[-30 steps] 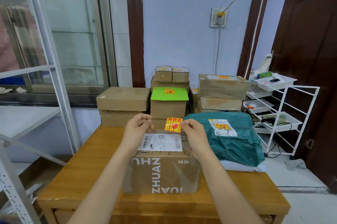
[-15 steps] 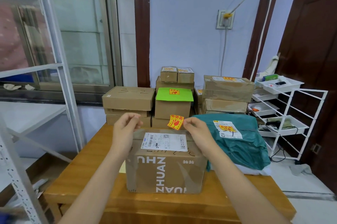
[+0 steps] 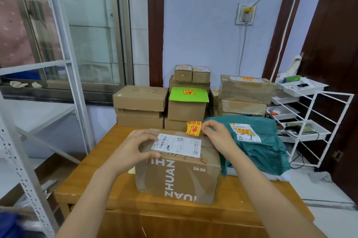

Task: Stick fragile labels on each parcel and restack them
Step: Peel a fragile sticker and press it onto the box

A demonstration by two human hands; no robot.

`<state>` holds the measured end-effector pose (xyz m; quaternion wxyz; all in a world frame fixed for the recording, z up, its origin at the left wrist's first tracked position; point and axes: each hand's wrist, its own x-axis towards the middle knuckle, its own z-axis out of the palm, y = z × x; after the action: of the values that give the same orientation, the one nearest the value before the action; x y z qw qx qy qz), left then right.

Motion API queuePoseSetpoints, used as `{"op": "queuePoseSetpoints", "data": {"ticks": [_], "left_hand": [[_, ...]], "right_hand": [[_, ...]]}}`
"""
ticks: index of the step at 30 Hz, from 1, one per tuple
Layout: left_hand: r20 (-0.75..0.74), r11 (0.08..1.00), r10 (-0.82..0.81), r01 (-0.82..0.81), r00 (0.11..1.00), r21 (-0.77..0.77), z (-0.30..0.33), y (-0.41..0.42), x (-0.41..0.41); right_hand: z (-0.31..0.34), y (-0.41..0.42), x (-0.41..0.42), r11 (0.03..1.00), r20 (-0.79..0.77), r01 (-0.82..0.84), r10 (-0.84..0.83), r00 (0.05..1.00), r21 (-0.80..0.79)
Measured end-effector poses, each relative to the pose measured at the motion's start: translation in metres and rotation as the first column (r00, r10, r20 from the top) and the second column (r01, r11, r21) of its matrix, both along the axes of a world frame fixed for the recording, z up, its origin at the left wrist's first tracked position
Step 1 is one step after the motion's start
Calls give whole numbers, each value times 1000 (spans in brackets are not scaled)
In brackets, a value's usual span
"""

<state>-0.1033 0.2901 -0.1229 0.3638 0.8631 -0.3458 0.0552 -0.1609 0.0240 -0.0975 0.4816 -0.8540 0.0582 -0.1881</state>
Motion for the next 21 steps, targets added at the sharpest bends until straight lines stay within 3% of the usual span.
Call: {"op": "queuePoseSetpoints", "data": {"ticks": [7,12,17,21], "left_hand": [[152,975,224,-222,963,-32,-10,8,12],[87,931,362,-356,928,-81,-10,8,18],[54,928,346,-333,937,-167,-2,-6,4],[-141,893,234,-270,962,-361,7,-24,-14]], "right_hand": [[-7,9,-19,998,3,65,-65,998,3],[-7,25,-26,994,2,-5,5,1000,108],[3,31,-19,989,57,-29,21,998,148],[9,40,-9,981,86,-60,44,995,182]]}}
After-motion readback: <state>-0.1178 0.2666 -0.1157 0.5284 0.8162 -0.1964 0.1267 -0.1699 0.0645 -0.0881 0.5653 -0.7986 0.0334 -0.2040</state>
